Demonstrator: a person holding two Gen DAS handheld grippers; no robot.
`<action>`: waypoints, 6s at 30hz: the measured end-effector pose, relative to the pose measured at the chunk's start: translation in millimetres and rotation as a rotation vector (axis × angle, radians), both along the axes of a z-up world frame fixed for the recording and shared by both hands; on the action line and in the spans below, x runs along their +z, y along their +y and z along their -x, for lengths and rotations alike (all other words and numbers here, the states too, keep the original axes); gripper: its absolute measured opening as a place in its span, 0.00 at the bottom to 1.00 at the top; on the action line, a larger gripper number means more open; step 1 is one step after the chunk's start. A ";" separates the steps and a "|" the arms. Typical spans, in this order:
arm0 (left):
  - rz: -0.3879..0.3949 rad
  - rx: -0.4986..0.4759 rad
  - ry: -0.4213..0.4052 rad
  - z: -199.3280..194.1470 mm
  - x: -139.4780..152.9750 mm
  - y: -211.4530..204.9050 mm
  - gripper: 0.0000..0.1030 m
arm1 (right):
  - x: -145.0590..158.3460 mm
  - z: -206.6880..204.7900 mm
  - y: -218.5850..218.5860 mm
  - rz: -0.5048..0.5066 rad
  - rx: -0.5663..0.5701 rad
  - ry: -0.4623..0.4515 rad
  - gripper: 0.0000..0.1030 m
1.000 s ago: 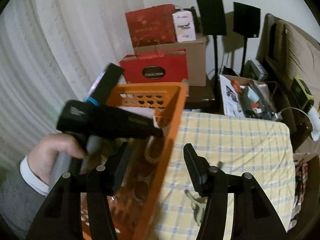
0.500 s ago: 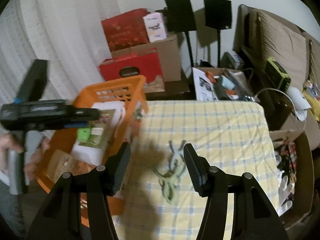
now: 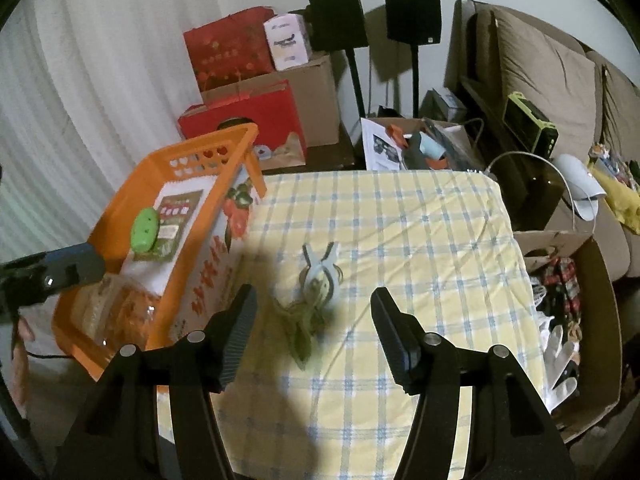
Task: Organize objects
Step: 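Grasp the green clothespin on the table with the right gripper while the left gripper moves to the grey clothespin, then grasp the grey-blue clothespin with the left gripper while the right gripper holds the green clothespin, then carry the grey-blue clothespin into the basket and open the left gripper, then lower the green clothespin into the basket and open the right gripper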
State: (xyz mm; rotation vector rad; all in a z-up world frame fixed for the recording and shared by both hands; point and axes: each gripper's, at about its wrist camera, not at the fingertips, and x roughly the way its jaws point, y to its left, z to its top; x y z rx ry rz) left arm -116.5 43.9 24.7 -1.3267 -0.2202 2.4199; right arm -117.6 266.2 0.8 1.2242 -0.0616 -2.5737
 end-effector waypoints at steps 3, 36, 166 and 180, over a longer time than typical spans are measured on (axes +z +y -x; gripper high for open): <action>0.003 0.002 0.019 -13.7 -1.2 6.0 0.80 | -5.5 -3.2 3.4 -0.013 0.002 -0.004 0.59; 0.026 0.079 0.043 -53.9 -24.3 -1.0 0.80 | -109.2 18.6 -49.8 -0.165 0.134 -0.089 0.25; 0.027 0.140 0.117 -29.6 4.7 -37.0 0.72 | 36.8 -32.1 -49.1 0.099 0.186 0.100 0.25; 0.058 0.284 0.119 -33.8 15.0 -109.9 0.78 | 26.7 -8.2 -137.7 0.087 0.333 0.054 0.25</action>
